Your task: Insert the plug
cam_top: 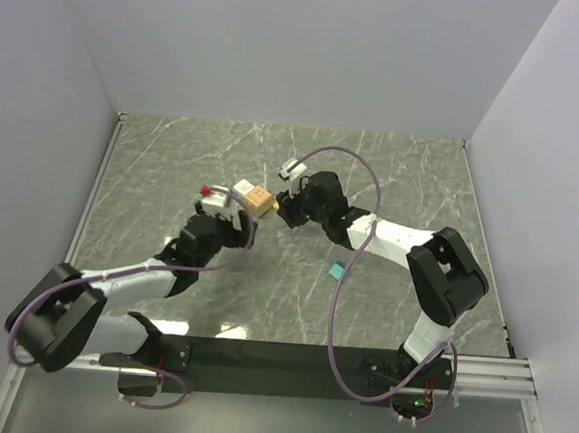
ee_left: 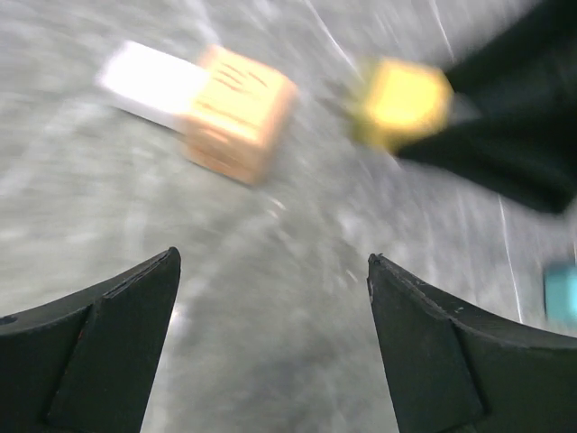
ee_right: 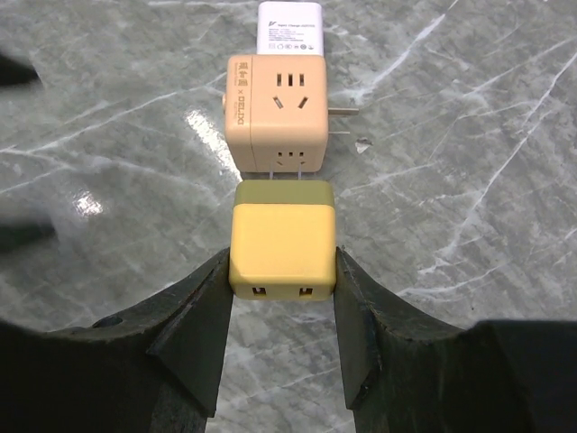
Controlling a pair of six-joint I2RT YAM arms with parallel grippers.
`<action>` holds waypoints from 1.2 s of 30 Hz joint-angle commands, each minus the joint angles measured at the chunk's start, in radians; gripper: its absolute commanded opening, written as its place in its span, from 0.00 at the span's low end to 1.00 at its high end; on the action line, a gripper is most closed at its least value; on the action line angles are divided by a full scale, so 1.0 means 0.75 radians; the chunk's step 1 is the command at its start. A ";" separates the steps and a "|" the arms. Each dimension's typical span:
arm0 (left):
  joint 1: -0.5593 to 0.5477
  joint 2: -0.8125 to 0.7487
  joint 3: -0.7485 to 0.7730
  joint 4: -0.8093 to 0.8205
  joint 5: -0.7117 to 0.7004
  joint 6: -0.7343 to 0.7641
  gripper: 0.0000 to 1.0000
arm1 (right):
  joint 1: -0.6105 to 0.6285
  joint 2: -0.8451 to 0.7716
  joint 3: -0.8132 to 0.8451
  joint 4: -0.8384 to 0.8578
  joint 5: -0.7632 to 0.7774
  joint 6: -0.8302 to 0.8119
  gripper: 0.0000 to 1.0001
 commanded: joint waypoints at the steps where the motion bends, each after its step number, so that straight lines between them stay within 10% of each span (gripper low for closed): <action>1: 0.122 -0.130 0.010 0.042 -0.018 -0.110 0.89 | 0.003 -0.067 0.004 0.060 0.019 0.032 0.00; 12: 0.188 -0.224 -0.074 0.308 0.740 -0.027 0.85 | 0.003 -0.321 -0.144 -0.052 -0.385 -0.015 0.00; 36: 0.278 -0.124 -0.002 0.365 1.270 -0.611 0.89 | 0.079 -0.566 -0.180 -0.251 -0.643 -0.270 0.00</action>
